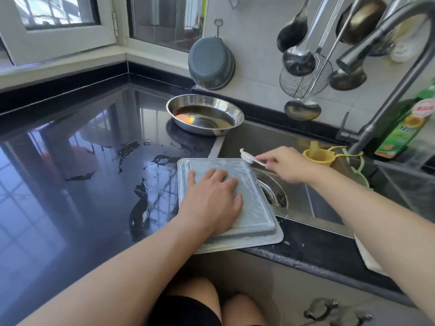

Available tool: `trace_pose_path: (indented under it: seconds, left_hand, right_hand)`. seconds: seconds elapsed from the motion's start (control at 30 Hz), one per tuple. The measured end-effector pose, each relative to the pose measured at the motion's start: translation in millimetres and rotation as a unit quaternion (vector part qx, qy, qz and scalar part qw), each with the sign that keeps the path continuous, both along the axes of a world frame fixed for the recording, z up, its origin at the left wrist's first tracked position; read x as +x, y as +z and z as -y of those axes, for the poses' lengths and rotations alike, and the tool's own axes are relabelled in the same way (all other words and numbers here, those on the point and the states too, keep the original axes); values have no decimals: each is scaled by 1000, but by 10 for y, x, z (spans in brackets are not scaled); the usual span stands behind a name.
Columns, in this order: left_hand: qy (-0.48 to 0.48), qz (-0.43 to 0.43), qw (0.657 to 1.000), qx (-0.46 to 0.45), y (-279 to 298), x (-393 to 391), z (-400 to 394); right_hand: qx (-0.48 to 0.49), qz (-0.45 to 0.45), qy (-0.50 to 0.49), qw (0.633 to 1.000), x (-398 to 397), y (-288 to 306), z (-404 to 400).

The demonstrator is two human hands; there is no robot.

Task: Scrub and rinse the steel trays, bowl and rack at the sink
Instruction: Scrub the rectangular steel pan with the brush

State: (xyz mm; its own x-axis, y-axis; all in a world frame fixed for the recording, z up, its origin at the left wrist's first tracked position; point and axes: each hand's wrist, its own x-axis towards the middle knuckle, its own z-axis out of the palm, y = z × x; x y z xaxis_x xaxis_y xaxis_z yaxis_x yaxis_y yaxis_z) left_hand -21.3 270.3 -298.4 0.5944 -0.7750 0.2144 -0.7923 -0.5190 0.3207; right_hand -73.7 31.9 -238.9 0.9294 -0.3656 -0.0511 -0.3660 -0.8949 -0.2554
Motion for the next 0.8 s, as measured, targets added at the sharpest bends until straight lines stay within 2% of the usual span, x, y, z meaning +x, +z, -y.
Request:
trace_pose_path:
  seconds: [0.07,0.2,0.4,0.5,0.67,0.8]
  left_hand:
    - [2,-5,1000,0,16,7,-9]
    - [2,-4,1000,0,28,9,-21]
    - [1,-2,1000,1,17,18,-23]
    - [-2,2,1000,5,12,17,-25]
    - [-3,6,1000,16,48,1,-24]
    - [6,-1,1000,23,64,-20,-16]
  right_hand:
    - [12,28,-15,999,-86,-80,-112]
    - [17,17,-31,999,-452,-161,-291]
    - [109,5,-57,992,-1243,-167,-602]
    - [138,14,-82,987,-1063,-156,-629]
    - [172,46,-148,973,-334,-21,-577]
    - [229,45,-185,955,-310,-40,-626]
